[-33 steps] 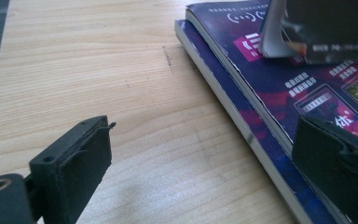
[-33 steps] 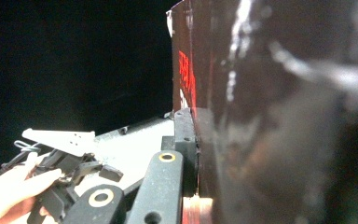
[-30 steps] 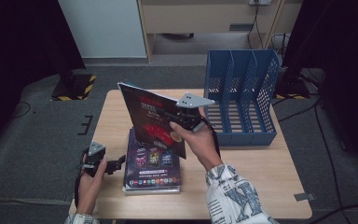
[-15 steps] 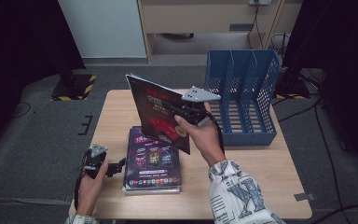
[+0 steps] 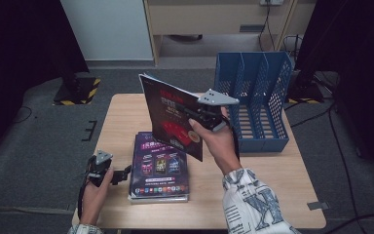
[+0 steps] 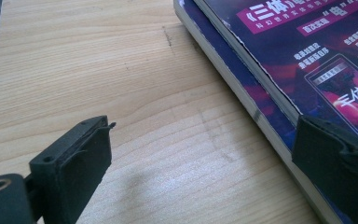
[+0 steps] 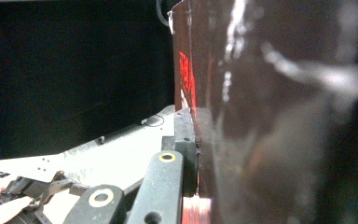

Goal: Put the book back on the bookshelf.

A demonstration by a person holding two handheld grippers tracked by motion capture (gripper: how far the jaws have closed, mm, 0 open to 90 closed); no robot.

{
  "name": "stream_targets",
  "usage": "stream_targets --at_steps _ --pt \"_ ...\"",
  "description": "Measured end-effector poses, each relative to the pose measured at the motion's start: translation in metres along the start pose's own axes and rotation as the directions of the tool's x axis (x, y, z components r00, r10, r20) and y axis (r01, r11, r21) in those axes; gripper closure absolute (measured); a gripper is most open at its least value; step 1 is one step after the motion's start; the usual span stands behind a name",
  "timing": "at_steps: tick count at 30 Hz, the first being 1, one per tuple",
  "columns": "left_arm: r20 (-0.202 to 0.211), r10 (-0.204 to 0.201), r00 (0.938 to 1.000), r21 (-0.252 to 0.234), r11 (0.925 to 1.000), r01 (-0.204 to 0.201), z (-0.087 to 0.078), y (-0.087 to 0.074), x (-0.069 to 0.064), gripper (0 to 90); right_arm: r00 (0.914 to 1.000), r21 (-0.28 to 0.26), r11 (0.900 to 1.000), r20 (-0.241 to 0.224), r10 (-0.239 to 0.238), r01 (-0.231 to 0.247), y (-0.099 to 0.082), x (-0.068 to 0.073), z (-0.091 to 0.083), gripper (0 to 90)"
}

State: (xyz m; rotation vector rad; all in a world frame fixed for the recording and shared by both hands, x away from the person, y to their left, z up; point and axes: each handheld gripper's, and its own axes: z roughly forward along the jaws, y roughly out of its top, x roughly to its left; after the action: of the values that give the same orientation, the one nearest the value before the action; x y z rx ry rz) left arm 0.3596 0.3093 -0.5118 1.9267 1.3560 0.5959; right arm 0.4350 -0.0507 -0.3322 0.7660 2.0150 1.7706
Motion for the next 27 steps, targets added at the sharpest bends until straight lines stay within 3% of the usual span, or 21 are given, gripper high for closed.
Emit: stream_targets --at_steps 9,27 --pt "-0.005 0.013 0.9999 0.012 0.9998 -0.013 0.001 0.0 -0.002 3.9 0.9989 0.001 1.0 0.046 0.009 -0.009 0.01 -0.004 -0.016 86.5" --pt "-0.006 0.019 0.9998 0.018 0.9997 -0.019 0.002 -0.001 -0.003 3.8 0.9951 -0.025 0.9993 0.094 0.031 -0.029 0.027 -0.017 -0.037 86.6"
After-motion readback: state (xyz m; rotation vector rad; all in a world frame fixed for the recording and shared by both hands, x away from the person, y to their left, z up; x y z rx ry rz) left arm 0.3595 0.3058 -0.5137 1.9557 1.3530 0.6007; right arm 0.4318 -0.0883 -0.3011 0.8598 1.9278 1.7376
